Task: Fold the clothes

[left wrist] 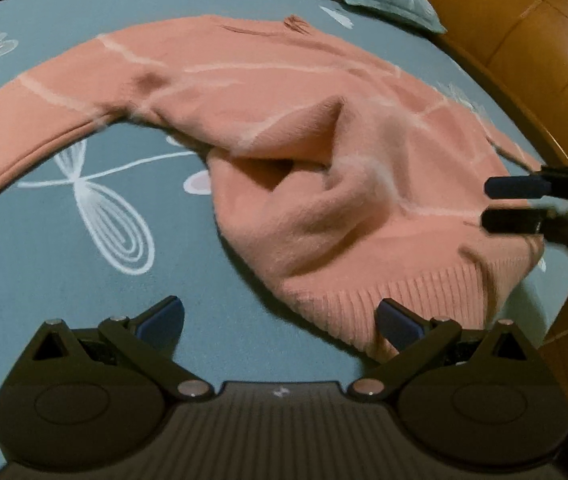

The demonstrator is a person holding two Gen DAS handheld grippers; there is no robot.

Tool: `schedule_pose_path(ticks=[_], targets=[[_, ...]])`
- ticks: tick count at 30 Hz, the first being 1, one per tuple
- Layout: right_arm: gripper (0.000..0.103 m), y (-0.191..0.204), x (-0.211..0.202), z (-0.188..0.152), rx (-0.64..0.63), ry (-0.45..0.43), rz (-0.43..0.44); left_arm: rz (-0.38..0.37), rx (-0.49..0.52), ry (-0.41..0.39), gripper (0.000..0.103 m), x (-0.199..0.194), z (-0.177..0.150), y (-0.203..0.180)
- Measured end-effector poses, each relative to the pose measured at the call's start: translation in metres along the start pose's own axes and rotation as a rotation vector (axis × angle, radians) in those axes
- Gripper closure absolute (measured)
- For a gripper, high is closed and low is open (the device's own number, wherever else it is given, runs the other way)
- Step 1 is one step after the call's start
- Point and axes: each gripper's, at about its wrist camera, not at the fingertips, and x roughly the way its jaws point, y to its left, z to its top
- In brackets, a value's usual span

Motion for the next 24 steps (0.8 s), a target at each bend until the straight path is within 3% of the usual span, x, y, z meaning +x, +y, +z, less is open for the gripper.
schedule_pose_path(ticks=[5,9,13,17,19,24], targets=[[0.011,0.036,0.01,0.013,-0.237,0.013,0.052,0.141,-0.092,-0.045,0.001,-0.028,-0.013,0.008],[0.005,0.071,0.03,0.024,-0.407,0.036,0.09,0.289,-0.2,-0.086,0.001,-0.056,-0.028,0.02],[0.0,0.108,0.062,0.019,-0.562,0.06,0.034,0.345,-0.281,-0.108,0.001,-0.073,-0.042,0.026],[0.0,0.116,0.084,0.005,-0.687,0.034,-0.129,0.354,-0.305,-0.109,0.001,-0.078,-0.046,0.025],[0.0,0.108,0.077,0.007,-0.656,-0.002,-0.153,0.345,-0.298,-0.106,0.001,-0.077,-0.045,0.022],[0.0,0.058,0.045,0.033,-0.42,-0.095,-0.221,0.307,-0.25,-0.085,0.001,-0.064,-0.031,0.014]])
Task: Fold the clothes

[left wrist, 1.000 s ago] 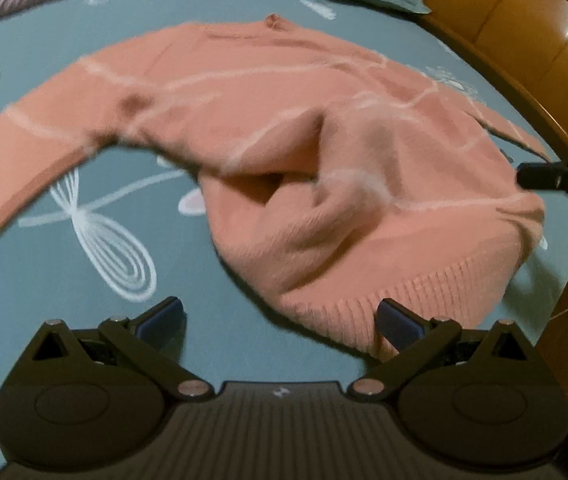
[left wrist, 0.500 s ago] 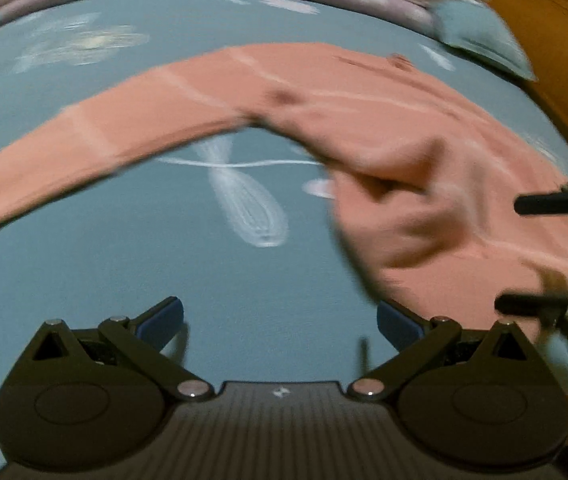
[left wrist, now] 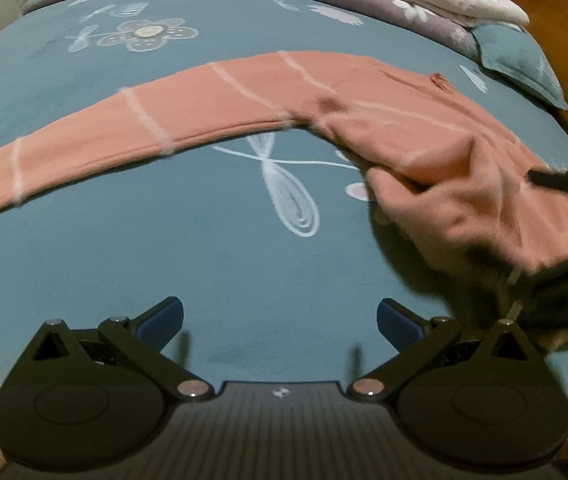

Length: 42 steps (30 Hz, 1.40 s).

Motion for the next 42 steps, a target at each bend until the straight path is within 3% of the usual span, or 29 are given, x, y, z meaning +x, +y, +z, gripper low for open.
schedule_pose_path(ticks=[8,15,20,24,30,34,38,42], targets=[[0.0,-0.104,0.022,-0.026,0.401,0.074,-0.092,-0.083,0.071,0.02,0.001,0.016,0.011,-0.022],[0.0,-0.139,0.035,-0.047,0.536,0.139,-0.137,-0.129,0.077,0.064,0.001,0.028,0.006,-0.028],[0.0,-0.152,0.022,-0.056,0.584,0.141,-0.2,-0.149,0.077,0.076,0.001,0.033,0.005,-0.03],[0.0,-0.156,-0.004,-0.055,0.585,0.085,-0.136,-0.17,0.09,0.081,0.001,0.037,0.009,-0.037],[0.0,-0.12,-0.031,-0.032,0.387,-0.001,0.122,-0.193,0.125,0.091,0.001,0.048,0.014,-0.052],[0.0,-0.083,-0.028,-0.026,0.169,0.027,0.233,-0.203,0.128,0.087,0.001,0.05,0.016,-0.057],[0.0,-0.042,-0.007,-0.031,-0.117,0.098,0.129,-0.182,0.135,0.082,0.001,0.051,0.017,-0.058],[0.0,-0.001,0.01,-0.038,-0.456,0.057,-0.047,-0.169,0.111,0.075,0.001,0.049,0.017,-0.053]])
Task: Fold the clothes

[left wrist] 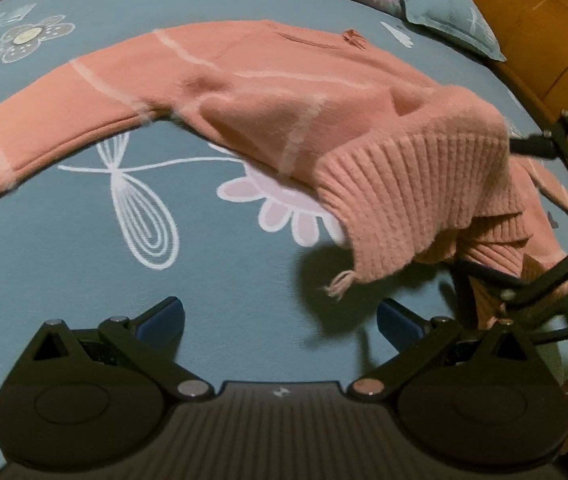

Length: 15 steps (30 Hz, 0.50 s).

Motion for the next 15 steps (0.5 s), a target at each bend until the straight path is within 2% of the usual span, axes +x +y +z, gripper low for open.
schedule_pose_path(ticks=[2,4,12,15], targets=[[0.0,0.014,0.007,0.004,-0.125,-0.012,-0.086,0.005,-0.01,0.0,0.001,-0.001,-0.002,0.002],[0.0,0.019,0.011,0.006,-0.173,-0.03,-0.133,0.007,-0.017,-0.003,0.001,-0.003,-0.005,0.003],[0.0,-0.004,-0.023,0.021,-0.086,-0.218,-0.231,0.008,-0.031,-0.012,0.001,-0.009,-0.009,0.008],[0.0,-0.003,-0.02,0.02,-0.097,-0.224,-0.259,0.007,-0.027,-0.019,0.001,-0.009,-0.008,0.007]])
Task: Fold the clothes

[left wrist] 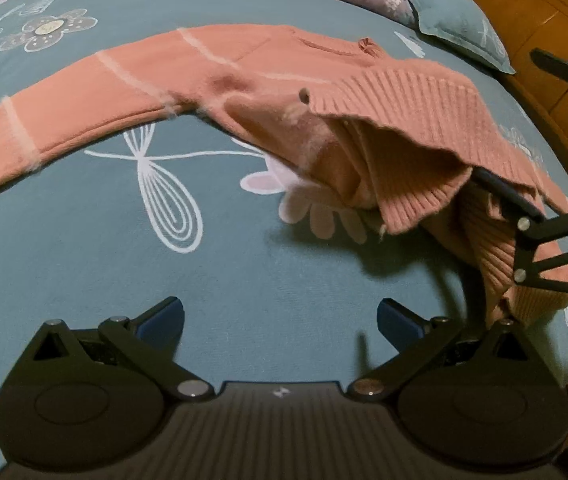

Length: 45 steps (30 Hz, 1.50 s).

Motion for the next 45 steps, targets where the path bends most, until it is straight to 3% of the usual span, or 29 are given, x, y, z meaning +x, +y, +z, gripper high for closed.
schedule_pose_path(ticks=[5,11,14,17,22,26,29,32,37,43,45], targets=[[0.0,0.019,0.017,-0.014,-0.088,0.081,0.04,-0.009,0.013,-0.007,0.001,-0.001,-0.001,-0.001],[0.0,0.017,0.011,-0.009,-0.055,0.055,0.007,0.04,0.099,-0.068,0.001,-0.006,0.0,-0.013],[0.0,0.007,0.008,-0.006,-0.02,0.041,-0.021,0.09,0.262,-0.161,0.001,-0.01,-0.002,-0.038],[0.0,-0.003,0.003,-0.007,0.04,0.045,0.006,0.16,0.515,-0.278,0.001,-0.003,-0.01,-0.067],[0.0,-0.018,0.004,-0.014,0.193,0.091,0.114,0.361,0.875,-0.437,0.001,0.022,-0.024,-0.106],[0.0,-0.027,0.008,-0.021,0.313,0.126,0.144,0.431,1.051,-0.541,0.001,0.03,-0.032,-0.123],[0.0,-0.035,0.003,-0.023,0.37,0.116,0.118,0.477,1.138,-0.608,0.001,0.033,-0.034,-0.137],[0.0,-0.048,-0.01,-0.021,0.422,0.068,0.098,0.497,1.184,-0.652,0.001,0.034,-0.03,-0.149],[0.0,-0.066,-0.027,-0.02,0.48,0.007,0.133,0.494,1.132,-0.697,0.0,0.022,-0.012,-0.144],[0.0,-0.052,-0.029,-0.035,0.445,0.044,0.268,0.474,1.024,-0.71,0.0,-0.004,0.012,-0.125],[0.0,-0.036,-0.026,-0.03,0.396,0.052,0.263,0.459,0.979,-0.702,0.0,-0.011,0.02,-0.12]])
